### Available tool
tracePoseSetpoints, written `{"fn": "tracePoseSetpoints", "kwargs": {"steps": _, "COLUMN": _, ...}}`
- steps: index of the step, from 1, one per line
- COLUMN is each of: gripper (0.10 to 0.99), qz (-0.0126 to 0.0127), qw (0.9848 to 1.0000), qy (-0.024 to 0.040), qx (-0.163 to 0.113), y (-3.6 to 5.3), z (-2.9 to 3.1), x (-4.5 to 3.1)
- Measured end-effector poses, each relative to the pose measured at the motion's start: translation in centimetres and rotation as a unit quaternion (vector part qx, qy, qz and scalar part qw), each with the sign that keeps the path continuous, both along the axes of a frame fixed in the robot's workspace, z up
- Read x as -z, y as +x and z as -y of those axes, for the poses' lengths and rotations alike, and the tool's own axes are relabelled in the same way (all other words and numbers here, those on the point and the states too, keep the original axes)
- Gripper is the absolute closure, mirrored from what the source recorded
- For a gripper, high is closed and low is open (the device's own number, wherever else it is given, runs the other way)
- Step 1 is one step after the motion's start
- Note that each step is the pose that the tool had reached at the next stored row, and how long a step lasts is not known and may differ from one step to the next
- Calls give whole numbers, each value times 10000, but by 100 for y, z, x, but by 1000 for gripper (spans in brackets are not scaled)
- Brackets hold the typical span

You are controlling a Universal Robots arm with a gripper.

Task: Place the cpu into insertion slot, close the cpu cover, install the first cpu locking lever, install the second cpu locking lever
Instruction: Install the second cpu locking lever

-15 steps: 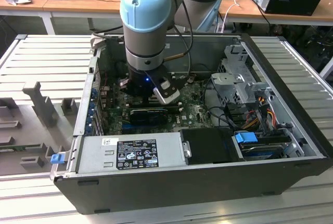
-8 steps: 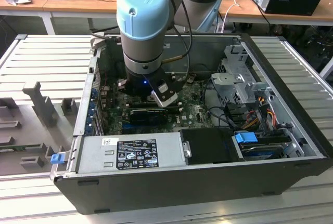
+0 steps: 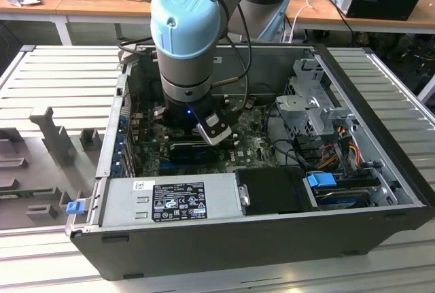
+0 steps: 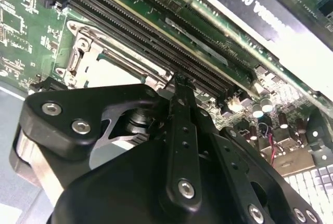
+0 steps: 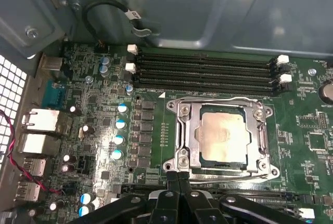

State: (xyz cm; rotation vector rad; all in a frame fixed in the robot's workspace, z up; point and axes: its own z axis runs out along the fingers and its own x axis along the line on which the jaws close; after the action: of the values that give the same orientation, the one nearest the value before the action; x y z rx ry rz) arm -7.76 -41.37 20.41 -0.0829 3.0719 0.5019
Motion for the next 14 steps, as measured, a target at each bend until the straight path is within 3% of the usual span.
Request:
{"fn": "tracePoseSetpoints", "kwargs": {"steps": 5, "gripper": 980, "qz": 0, "qw": 10000, "qy": 11, "qx": 0, "y": -10, "z": -2, "x": 53}}
{"fn": "tracePoseSetpoints", "kwargs": {"steps": 14, "gripper": 980, "qz": 0, "qw": 9999, "qy": 167, "qx": 1, "y": -25, "z": -56, "x": 110}}
